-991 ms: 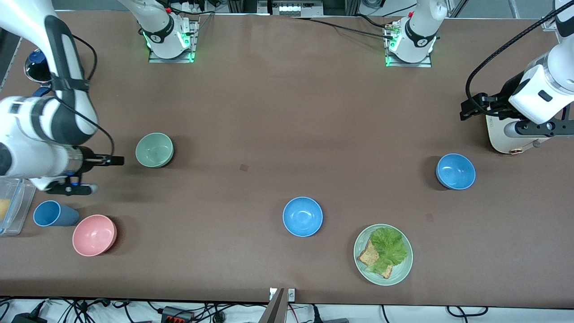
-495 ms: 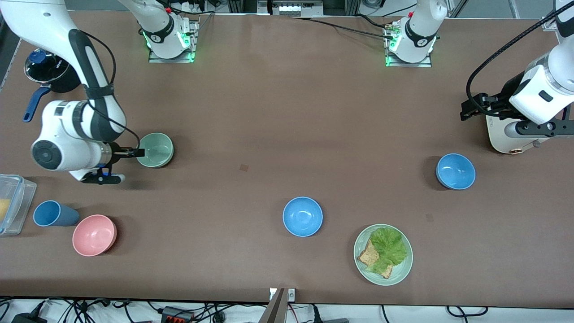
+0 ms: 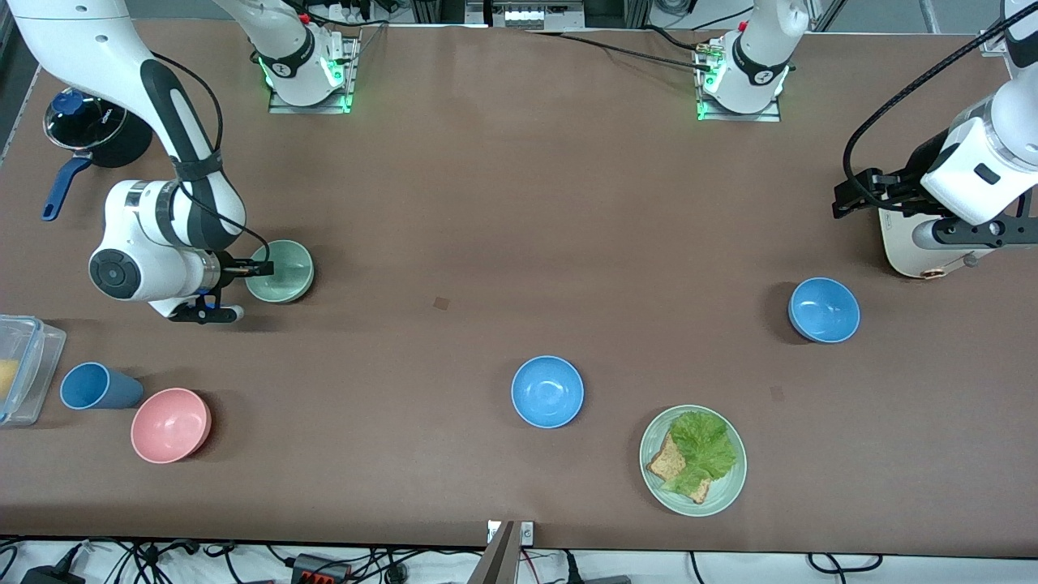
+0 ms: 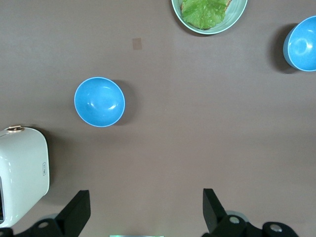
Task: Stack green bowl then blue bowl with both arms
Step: 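Grasp the green bowl rim with the right gripper and lift, then carry the green bowl to mid-table while the left gripper reaches the blue bowl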
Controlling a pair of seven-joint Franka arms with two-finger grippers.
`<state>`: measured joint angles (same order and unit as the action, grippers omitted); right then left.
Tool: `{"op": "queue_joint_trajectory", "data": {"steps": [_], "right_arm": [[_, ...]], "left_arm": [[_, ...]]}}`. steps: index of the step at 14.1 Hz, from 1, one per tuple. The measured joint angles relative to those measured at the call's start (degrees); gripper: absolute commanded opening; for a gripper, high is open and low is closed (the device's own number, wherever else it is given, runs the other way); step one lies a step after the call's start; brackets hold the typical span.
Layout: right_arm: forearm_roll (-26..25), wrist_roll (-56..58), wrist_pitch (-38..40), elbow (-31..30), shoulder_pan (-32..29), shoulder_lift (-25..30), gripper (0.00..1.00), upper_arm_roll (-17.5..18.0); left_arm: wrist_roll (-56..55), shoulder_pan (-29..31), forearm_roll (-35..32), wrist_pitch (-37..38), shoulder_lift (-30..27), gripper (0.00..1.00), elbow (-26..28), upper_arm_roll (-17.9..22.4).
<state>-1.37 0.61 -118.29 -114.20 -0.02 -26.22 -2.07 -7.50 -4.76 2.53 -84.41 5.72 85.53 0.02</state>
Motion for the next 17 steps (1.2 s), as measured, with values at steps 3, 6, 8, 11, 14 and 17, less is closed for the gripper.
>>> {"op": "queue_joint_trajectory", "data": {"steps": [3,6,8,11,14,17], "right_arm": [[0.0,0.0,-0.3,0.0,0.0,-0.6,0.00,0.0],[0.0,0.2,-0.3,0.1,0.3,-0.5,0.00,0.2],[0.0,0.6,0.0,0.8,1.5,0.3,0.00,0.6],[0.5,-0.6,0.7,3.5,4.8,0.6,0.00,4.3],[3.1,-7.3,1.7,7.0,10.3,0.6,0.00,9.4],[7.1,-17.4,1.6,10.0,19.1,-0.8,0.00,10.3]], "left_arm": [[0.0,0.0,0.0,0.0,0.0,1.00,0.0,0.0],[0.0,0.0,0.0,0.0,0.0,1.00,0.0,0.0],[0.0,0.0,0.0,0.0,0.0,1.00,0.0,0.0],[0.0,0.0,0.0,0.0,0.0,1.00,0.0,0.0],[0.0,0.1,0.0,0.0,0.0,1.00,0.0,0.1],[0.0,0.1,0.0,0.0,0.1,1.00,0.0,0.1]]}}
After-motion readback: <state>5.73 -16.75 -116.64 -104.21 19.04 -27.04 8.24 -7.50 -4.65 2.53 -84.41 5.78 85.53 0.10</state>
